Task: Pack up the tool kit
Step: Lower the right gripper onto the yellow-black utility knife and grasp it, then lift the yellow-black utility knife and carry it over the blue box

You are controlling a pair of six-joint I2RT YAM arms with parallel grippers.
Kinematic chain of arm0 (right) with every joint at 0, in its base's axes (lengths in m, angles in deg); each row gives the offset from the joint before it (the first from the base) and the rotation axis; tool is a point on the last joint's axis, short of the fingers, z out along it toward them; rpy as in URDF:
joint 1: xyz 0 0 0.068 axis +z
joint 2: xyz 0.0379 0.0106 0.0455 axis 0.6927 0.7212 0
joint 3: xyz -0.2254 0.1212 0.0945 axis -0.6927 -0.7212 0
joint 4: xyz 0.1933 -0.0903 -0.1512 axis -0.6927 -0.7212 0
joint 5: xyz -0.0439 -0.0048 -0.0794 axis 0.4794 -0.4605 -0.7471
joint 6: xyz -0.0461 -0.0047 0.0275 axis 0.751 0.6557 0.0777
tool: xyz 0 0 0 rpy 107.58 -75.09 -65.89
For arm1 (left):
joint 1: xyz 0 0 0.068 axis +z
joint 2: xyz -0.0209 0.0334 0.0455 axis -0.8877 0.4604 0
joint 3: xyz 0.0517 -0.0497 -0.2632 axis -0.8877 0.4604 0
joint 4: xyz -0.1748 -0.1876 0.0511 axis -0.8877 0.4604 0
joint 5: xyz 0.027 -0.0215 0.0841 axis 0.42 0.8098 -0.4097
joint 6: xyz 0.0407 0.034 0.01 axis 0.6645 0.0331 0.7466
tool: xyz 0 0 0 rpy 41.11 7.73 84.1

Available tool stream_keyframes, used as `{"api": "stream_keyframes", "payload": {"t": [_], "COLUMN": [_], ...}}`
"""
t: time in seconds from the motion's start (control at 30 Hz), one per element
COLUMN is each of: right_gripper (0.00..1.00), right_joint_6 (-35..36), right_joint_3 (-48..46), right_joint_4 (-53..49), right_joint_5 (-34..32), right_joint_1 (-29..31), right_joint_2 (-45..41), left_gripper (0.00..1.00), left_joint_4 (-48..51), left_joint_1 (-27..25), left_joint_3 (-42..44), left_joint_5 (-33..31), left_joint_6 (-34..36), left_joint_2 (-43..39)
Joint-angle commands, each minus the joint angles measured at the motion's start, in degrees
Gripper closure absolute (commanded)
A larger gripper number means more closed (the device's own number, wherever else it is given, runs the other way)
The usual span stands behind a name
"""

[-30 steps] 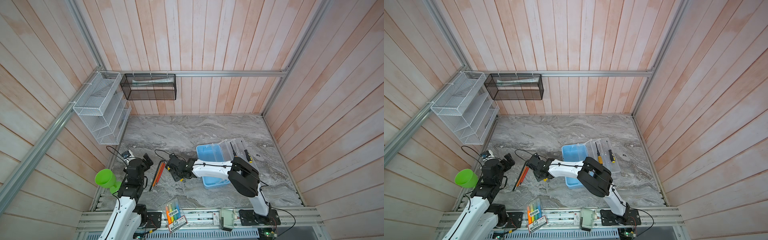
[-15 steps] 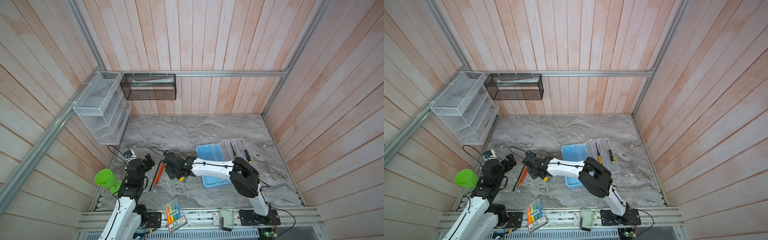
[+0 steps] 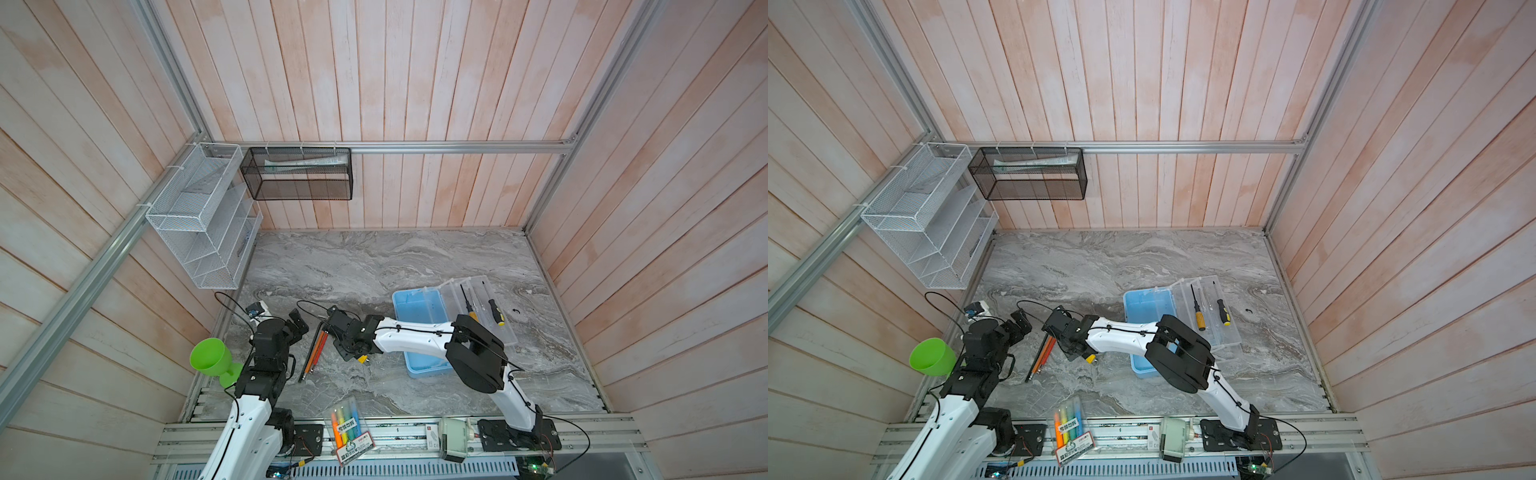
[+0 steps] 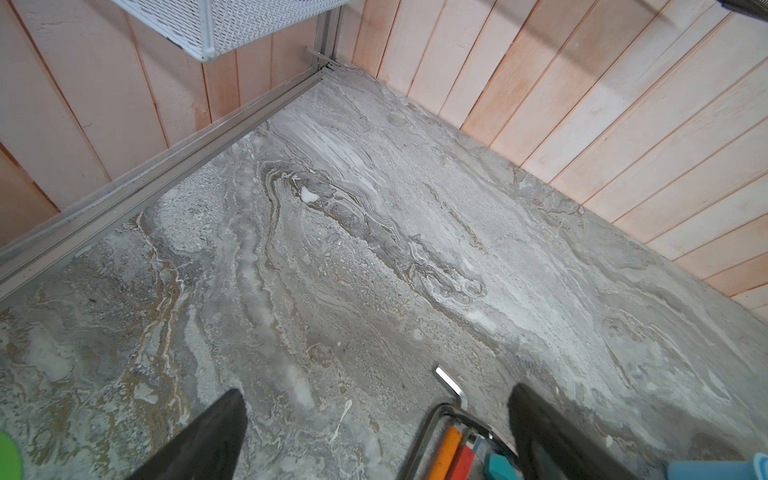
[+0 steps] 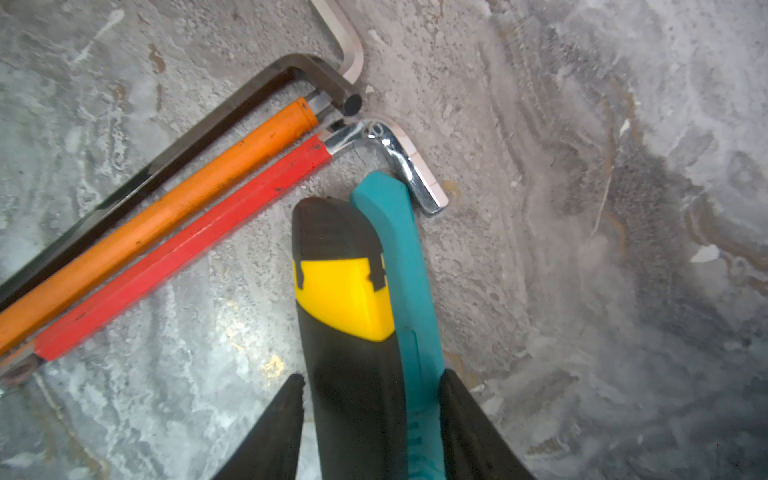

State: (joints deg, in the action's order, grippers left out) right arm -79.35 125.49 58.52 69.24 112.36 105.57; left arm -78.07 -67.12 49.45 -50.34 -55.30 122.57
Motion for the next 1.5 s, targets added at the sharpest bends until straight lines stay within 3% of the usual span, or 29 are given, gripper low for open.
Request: {"api": "stream_keyframes", "payload": {"t": [0.0,0.33,0.63,1.07,1.47], "right_gripper": [0.56,0.79,0.95,1.00,1.00], "right_joint_6": [-0.1,-1.6,-3.3,-2.7,-4.2], "right_joint_3": [1.6,1.7,-2.7,-6.3,-14.2], "right_joint_4": [-2.5,-2.3,1.6,6.1,10.1], "right_joint_5": [-1.9,-2.8,-1.7,-0.2,1.1], "right_joint_1": [0.4,0.7,0.6,0.7,-2.7], "right_joint_2": [1.7,0.8,-5.0,-7.6,-20.6], "left_gripper": [0.00,0.00,0.00,0.01,0.01], "left_joint_4": [0.1,0.9,3.1,7.5,6.0], "left_joint_1": [0.2,0.2,0.1,-0.1,-1.2], "left_joint_3": [0.8,0.6,-1.0,-0.9,-0.4], "left_joint_5": [-0.7,-0.6,6.2,8.7,10.9], "left_joint_6": [-0.3,-1.2,-4.5,-5.7,-4.5], "left_joint_2": [-0.4,-1.0,-0.3,-3.1,-1.5]}}
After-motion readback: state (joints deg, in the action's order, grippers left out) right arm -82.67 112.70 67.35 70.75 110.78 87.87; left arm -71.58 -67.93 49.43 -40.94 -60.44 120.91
